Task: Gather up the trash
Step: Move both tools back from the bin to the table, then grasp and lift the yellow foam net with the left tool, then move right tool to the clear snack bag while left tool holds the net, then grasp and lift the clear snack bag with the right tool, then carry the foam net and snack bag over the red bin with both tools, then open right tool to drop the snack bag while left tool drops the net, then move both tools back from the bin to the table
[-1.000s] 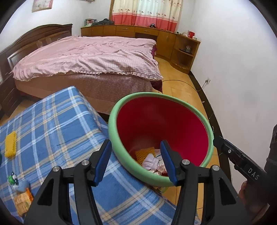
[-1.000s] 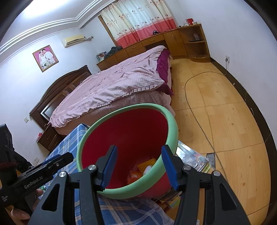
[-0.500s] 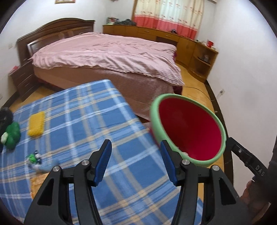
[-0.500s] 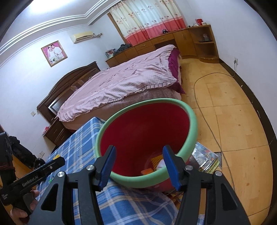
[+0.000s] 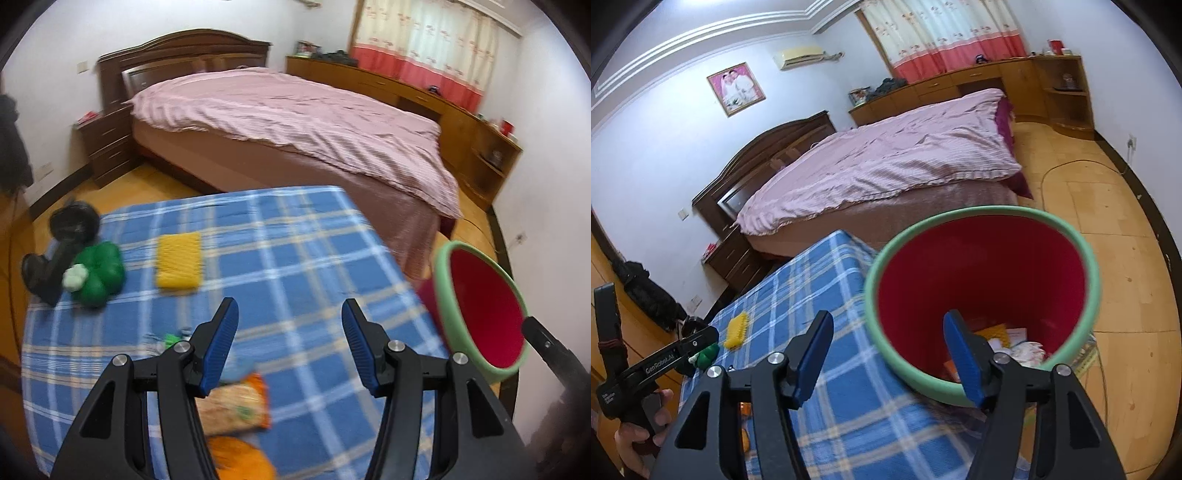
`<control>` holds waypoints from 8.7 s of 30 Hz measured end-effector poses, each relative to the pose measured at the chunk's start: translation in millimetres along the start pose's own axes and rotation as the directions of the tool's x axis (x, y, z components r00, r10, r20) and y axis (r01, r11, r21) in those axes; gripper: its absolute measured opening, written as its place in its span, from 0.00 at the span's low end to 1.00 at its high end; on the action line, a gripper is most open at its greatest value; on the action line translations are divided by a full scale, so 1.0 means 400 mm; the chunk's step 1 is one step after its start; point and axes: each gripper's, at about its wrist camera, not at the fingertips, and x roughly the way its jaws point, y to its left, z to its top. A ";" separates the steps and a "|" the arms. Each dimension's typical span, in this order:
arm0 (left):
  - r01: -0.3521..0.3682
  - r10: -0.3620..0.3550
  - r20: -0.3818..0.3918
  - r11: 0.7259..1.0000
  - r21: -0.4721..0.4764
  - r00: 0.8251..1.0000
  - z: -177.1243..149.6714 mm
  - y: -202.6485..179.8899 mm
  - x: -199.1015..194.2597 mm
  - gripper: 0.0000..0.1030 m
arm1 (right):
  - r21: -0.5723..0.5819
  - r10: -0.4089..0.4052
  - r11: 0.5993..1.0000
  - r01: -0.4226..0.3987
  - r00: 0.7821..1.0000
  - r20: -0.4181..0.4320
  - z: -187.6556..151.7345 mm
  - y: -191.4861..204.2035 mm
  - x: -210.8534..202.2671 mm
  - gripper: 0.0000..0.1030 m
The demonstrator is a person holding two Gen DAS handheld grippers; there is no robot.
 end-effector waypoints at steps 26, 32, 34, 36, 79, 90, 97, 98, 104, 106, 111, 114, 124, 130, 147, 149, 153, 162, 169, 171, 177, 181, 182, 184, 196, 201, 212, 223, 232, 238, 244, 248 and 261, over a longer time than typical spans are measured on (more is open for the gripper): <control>-0.142 0.120 -0.150 0.980 -0.143 0.981 0.088 0.313 0.315 0.57 | -0.077 -0.030 0.997 0.021 0.993 -0.115 -0.005 0.155 0.251 0.74; -0.118 0.094 -0.139 0.977 -0.177 0.986 0.079 0.322 0.331 0.59 | -0.090 -0.025 0.996 0.014 0.993 -0.114 -0.008 0.164 0.261 0.74; -0.110 0.088 -0.132 0.980 -0.166 0.987 0.078 0.314 0.332 0.58 | -0.092 -0.021 0.996 0.010 0.993 -0.120 -0.010 0.165 0.265 0.74; -0.082 0.064 -0.120 0.985 -0.155 0.991 0.076 0.304 0.332 0.37 | -0.101 -0.022 0.995 0.010 0.992 -0.126 -0.014 0.170 0.270 0.75; -0.111 0.126 0.022 0.933 -0.341 0.992 -0.196 0.501 -0.137 0.11 | -0.342 0.085 0.914 -0.220 0.925 -0.369 -0.284 0.529 0.232 1.00; -0.111 0.126 0.015 0.917 -0.383 0.992 -0.237 0.549 -0.139 0.11 | -0.506 -0.035 0.844 -0.178 0.923 -0.382 -0.367 0.637 0.299 1.00; -0.103 0.117 0.013 0.912 -0.398 0.993 -0.245 0.563 -0.133 0.11 | -0.539 -0.096 0.830 -0.145 0.914 -0.395 -0.398 0.650 0.340 1.00; -0.102 0.116 0.010 0.912 -0.398 0.993 -0.245 0.563 -0.130 0.11 | -0.547 -0.104 0.826 -0.140 0.914 -0.391 -0.400 0.652 0.341 1.00; -0.104 0.115 0.001 0.908 -0.406 0.993 -0.246 0.563 -0.121 0.11 | -0.556 -0.107 0.821 -0.132 0.920 -0.377 -0.405 0.652 0.339 1.00; -0.100 0.112 0.005 0.907 -0.408 0.994 -0.248 0.561 -0.124 0.11 | -0.561 -0.115 0.818 -0.127 0.920 -0.375 -0.407 0.655 0.339 0.98; -0.095 0.104 0.002 0.910 -0.403 0.995 -0.250 0.548 -0.123 0.11 | -0.545 -0.108 0.829 -0.126 0.920 -0.377 -0.397 0.648 0.334 0.91; -0.090 0.101 0.008 0.915 -0.393 0.995 -0.247 0.534 -0.130 0.11 | -0.511 -0.083 0.848 -0.144 0.915 -0.395 -0.384 0.636 0.328 0.90; -0.076 0.093 0.029 0.930 -0.359 0.995 -0.227 0.487 -0.153 0.11 | -0.422 0.047 0.885 -0.198 0.939 -0.342 -0.305 0.591 0.235 0.89; -0.050 0.068 0.046 0.943 -0.328 0.997 -0.211 0.442 -0.163 0.11 | -0.399 0.083 0.896 -0.195 0.956 -0.282 -0.254 0.558 0.170 0.89; 0.074 -0.063 0.068 0.982 -0.174 0.996 -0.132 0.230 -0.170 0.11 | -0.272 0.094 0.954 -0.127 0.987 -0.132 -0.117 0.381 0.034 0.89; 0.089 -0.080 0.067 0.984 -0.154 0.995 -0.124 0.202 -0.167 0.11 | -0.254 0.085 0.961 -0.110 0.990 -0.110 -0.101 0.352 0.019 0.89; 0.127 -0.122 0.052 0.987 -0.099 0.991 -0.103 0.128 -0.147 0.11 | -0.211 0.058 0.975 -0.072 0.996 -0.071 -0.070 0.284 -0.004 0.89; 0.223 -0.223 -0.001 0.975 0.018 0.975 -0.066 -0.042 -0.088 0.11 | -0.097 -0.033 0.995 0.030 0.999 -0.026 -0.022 0.123 -0.022 0.90; 0.296 -0.293 -0.048 0.951 0.093 0.955 -0.047 -0.165 -0.028 0.11 | -0.022 -0.116 0.993 0.116 0.993 -0.033 -0.001 0.004 -0.009 0.90; 0.313 -0.308 -0.064 0.943 0.110 0.949 -0.044 -0.194 -0.013 0.11 | -0.005 -0.134 0.991 0.134 0.990 -0.041 0.002 -0.024 -0.001 0.90; 0.356 -0.345 -0.098 0.924 0.142 0.933 -0.041 -0.267 0.027 0.11 | 0.034 -0.189 0.981 0.192 0.980 -0.061 0.009 -0.096 0.022 0.90; 0.369 -0.354 -0.115 0.917 0.151 0.928 -0.047 -0.299 0.045 0.11 | 0.041 -0.214 0.975 0.217 0.974 -0.068 0.012 -0.128 0.035 0.91; 0.370 -0.355 -0.118 0.916 0.154 0.927 -0.047 -0.306 0.050 0.11 | 0.041 -0.215 0.975 0.218 0.974 -0.069 0.011 -0.132 0.035 0.92; 0.371 -0.355 -0.125 0.915 0.156 0.927 -0.048 -0.318 0.059 0.11 | 0.042 -0.214 0.975 0.218 0.974 -0.072 0.009 -0.138 0.036 0.93; 0.394 -0.370 -0.151 0.902 0.176 0.917 -0.060 -0.385 0.091 0.11 | 0.064 -0.201 0.977 0.203 0.979 -0.038 0.021 -0.181 -0.006 0.93; 0.412 -0.385 -0.162 0.887 0.206 0.909 -0.069 -0.437 0.112 0.11 | 0.083 -0.207 0.975 0.207 0.978 -0.016 0.028 -0.210 -0.036 0.93; 0.407 -0.373 -0.171 0.877 0.257 0.912 -0.080 -0.512 0.149 0.35 | 0.124 -0.215 0.969 0.215 0.977 -0.015 0.025 -0.262 -0.049 0.93; 0.375 -0.347 -0.149 0.896 0.237 0.926 -0.080 -0.486 0.121 0.36 | 0.119 -0.191 0.974 0.191 0.981 -0.012 0.018 -0.254 -0.054 0.93; 0.325 -0.308 -0.118 0.929 0.176 0.944 -0.082 -0.397 0.064 0.36 | 0.113 -0.156 0.981 0.156 0.988 -0.006 -0.002 -0.208 -0.064 0.93; 0.268 -0.258 -0.087 0.953 0.138 0.962 -0.090 -0.313 0.013 0.36 | 0.085 -0.123 0.989 0.122 0.992 -0.002 -0.018 -0.154 -0.074 0.93; 0.206 -0.201 -0.060 0.974 0.098 0.978 -0.102 -0.207 -0.040 0.36 | 0.054 -0.089 0.995 0.089 0.996 -0.004 -0.045 -0.094 -0.083 0.93; 0.157 -0.155 -0.046 0.986 0.059 0.987 -0.114 -0.134 -0.070 0.36 | 0.027 -0.064 0.998 0.064 0.998 -0.009 -0.068 -0.047 -0.089 0.93; 0.000 0.000 -0.031 1.000 -0.012 1.000 -0.200 0.070 -0.163 0.36 | -0.062 0.002 0.998 -0.005 0.999 -0.051 -0.149 0.092 -0.102 0.94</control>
